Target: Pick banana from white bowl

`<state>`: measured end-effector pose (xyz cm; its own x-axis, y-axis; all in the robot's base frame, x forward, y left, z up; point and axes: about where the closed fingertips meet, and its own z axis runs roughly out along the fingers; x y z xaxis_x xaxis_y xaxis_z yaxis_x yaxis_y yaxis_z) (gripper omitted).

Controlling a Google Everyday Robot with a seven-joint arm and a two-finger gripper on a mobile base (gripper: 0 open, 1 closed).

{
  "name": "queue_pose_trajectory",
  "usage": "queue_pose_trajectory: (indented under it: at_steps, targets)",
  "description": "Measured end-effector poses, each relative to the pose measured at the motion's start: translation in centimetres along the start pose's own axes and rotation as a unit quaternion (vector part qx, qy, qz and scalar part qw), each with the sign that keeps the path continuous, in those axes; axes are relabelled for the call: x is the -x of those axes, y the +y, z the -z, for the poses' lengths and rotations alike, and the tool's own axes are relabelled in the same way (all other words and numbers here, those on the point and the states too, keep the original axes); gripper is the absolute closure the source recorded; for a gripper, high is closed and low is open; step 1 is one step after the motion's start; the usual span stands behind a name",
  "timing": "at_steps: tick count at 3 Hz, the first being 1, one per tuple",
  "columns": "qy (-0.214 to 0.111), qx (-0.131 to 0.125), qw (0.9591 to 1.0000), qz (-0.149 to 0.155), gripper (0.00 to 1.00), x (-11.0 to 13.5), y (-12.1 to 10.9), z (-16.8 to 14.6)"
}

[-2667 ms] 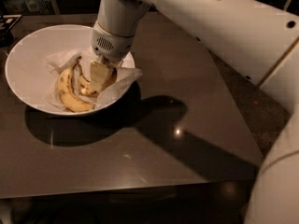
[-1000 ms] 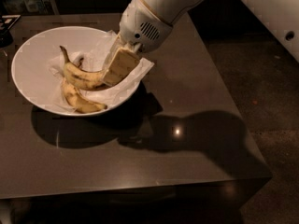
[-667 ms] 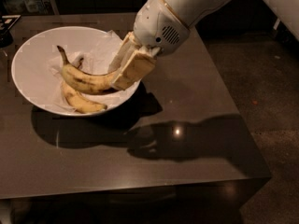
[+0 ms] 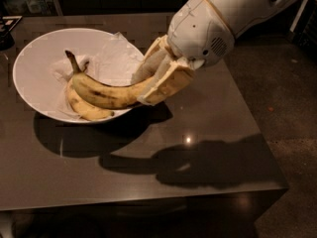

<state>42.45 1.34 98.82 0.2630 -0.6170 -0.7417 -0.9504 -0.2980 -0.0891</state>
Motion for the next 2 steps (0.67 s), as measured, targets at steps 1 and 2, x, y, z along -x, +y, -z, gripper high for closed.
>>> queue_pose_trajectory:
  at_steps: [1,2]
  targets:
    - [0.011,-0.016,0.9997,0.013,1.0,-0.03,2.98,1.23]
    - [0.012,-0.019,0.9997,0.013,1.0,-0.1,3.09,1.39]
